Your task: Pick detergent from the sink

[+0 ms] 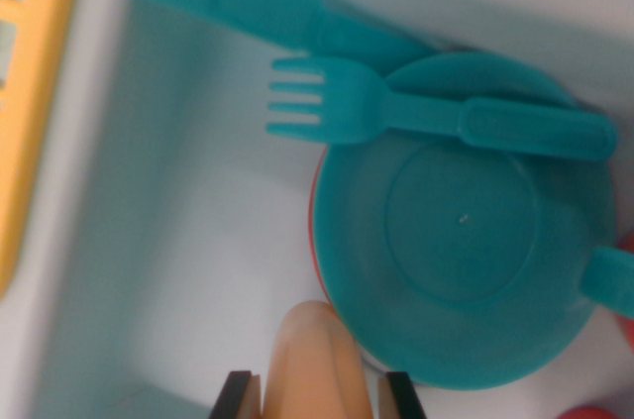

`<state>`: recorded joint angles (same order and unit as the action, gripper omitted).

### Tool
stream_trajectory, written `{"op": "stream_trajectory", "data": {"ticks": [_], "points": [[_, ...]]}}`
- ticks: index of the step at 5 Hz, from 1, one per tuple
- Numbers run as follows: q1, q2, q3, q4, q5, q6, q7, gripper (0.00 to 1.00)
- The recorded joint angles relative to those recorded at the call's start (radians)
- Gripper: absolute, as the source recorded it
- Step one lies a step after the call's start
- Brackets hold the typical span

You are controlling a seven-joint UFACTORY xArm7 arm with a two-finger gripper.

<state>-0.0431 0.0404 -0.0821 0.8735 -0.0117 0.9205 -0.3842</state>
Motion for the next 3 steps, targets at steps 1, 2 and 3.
{"op": "stream_trajectory", "data": {"ticks": [1, 2, 3], "points": [[0.0000, 0.000, 0.000, 0.000, 0.0000, 0.000, 0.000, 1.00], [0.0002, -0.010, 0.000, 0.025, -0.0006, 0.036, 0.000, 1.00], [0.0002, -0.010, 0.000, 0.025, -0.0006, 0.036, 0.000, 1.00]]}}
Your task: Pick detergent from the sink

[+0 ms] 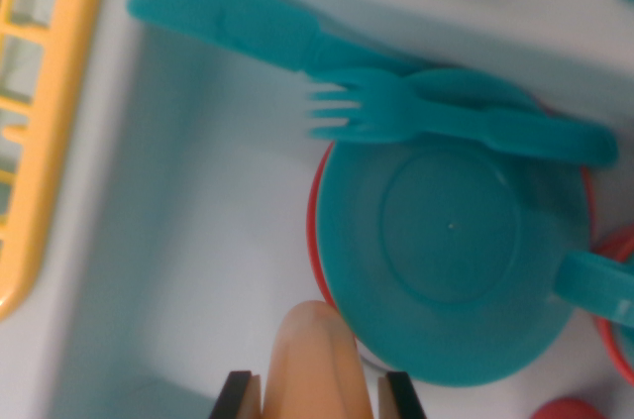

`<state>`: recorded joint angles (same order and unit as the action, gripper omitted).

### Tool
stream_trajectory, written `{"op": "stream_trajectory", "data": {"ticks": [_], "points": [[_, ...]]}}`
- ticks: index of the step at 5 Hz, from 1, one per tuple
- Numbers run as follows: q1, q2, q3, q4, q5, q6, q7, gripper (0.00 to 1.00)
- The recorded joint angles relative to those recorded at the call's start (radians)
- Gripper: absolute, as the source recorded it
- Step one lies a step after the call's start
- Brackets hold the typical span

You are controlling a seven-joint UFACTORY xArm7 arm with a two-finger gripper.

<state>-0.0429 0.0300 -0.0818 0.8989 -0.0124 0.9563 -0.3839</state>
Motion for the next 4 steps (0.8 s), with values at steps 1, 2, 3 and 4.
{"op": "stream_trajectory", "data": {"ticks": [1, 2, 3, 4], "points": [[0.0002, -0.011, 0.000, 0.027, -0.0007, 0.038, 0.000, 1.00], [0.0002, -0.011, 0.000, 0.027, -0.0007, 0.038, 0.000, 1.00], [0.0005, -0.023, 0.001, 0.057, -0.0014, 0.080, 0.001, 1.00], [0.0005, -0.023, 0.001, 0.057, -0.0014, 0.080, 0.001, 1.00]]}}
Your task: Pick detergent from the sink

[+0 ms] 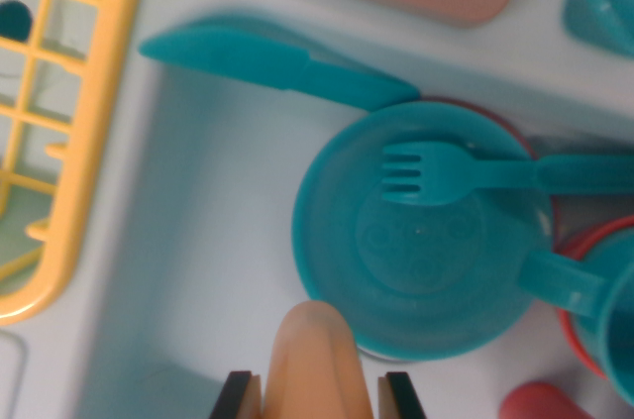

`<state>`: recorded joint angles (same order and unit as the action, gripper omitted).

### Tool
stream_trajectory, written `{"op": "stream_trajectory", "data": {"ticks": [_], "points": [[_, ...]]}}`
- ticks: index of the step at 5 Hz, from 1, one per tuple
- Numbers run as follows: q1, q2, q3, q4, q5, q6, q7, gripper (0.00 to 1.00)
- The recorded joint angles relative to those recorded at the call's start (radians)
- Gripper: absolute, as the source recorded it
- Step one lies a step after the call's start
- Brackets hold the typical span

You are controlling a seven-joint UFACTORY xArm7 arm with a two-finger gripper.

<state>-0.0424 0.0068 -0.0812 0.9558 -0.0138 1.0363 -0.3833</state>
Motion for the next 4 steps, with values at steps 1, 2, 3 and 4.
{"op": "stream_trajectory", "data": {"ticks": [1, 2, 3, 4], "points": [[0.0003, -0.013, 0.000, 0.031, -0.0008, 0.044, 0.000, 1.00], [0.0003, -0.013, 0.000, 0.031, -0.0008, 0.044, 0.000, 1.00], [0.0005, -0.026, 0.001, 0.064, -0.0016, 0.090, 0.001, 1.00], [0.0005, -0.026, 0.001, 0.064, -0.0016, 0.090, 0.001, 1.00]]}}
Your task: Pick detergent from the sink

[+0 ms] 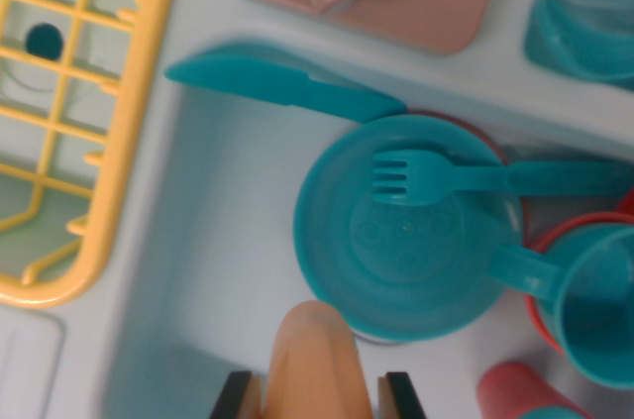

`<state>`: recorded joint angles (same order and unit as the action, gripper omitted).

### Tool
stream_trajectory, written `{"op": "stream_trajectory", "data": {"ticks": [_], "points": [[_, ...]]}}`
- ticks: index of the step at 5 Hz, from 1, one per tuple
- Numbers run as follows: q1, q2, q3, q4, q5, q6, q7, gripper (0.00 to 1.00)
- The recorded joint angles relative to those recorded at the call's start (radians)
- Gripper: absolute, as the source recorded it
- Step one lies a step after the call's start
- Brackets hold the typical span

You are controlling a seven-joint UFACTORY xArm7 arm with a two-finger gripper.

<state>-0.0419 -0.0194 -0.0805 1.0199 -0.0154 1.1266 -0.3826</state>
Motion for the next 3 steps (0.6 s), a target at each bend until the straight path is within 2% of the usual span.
{"op": "stream_trajectory", "data": {"ticks": [1, 2, 3], "points": [[0.0003, -0.014, 0.000, 0.034, -0.0009, 0.047, 0.000, 1.00], [0.0003, -0.014, 0.000, 0.034, -0.0009, 0.047, 0.000, 1.00], [0.0006, -0.027, 0.001, 0.067, -0.0017, 0.094, 0.001, 1.00]]}}
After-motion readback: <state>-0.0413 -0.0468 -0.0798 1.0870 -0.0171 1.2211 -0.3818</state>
